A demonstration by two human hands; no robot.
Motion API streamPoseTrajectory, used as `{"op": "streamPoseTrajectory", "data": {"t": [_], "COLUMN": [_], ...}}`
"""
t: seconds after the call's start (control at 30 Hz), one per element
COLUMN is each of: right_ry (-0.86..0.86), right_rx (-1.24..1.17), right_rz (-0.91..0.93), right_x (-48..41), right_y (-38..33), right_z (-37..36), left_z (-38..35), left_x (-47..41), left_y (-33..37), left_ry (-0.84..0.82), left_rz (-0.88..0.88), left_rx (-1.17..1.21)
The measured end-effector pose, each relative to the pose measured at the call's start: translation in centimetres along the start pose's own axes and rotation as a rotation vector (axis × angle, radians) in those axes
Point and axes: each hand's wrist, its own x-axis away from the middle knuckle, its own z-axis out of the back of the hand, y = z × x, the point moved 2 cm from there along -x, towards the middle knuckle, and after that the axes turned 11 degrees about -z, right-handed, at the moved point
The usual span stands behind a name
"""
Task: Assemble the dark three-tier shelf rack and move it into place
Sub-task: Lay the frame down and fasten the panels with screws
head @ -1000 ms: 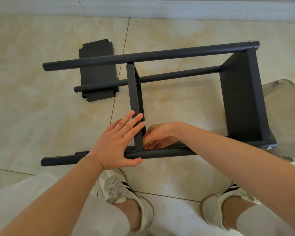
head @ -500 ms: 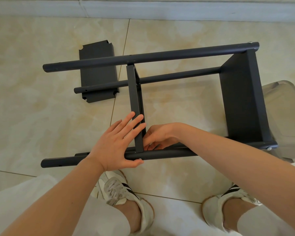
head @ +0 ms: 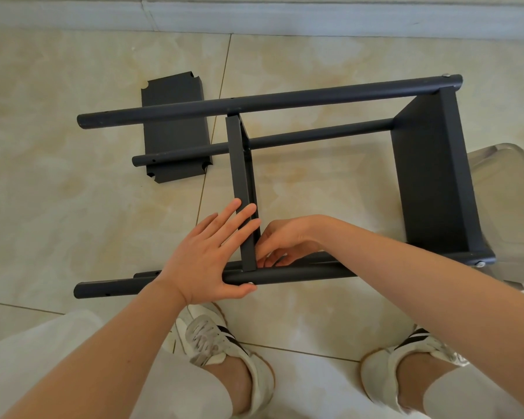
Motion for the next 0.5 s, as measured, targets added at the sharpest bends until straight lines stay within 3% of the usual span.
{"op": "streamPoseTrajectory", "data": {"t": [0.5], "right_ry": [0.000], "right_rx": [0.015], "right_rz": [0.005], "right_x": [0.31], "right_y": [0.26], "right_z": [0.42], "left_z": [0.06], "left_x": [-0.06], "left_y": [0.03], "left_ry": [0.004], "left_rz": [0.000], "left_rx": [0.003]}}
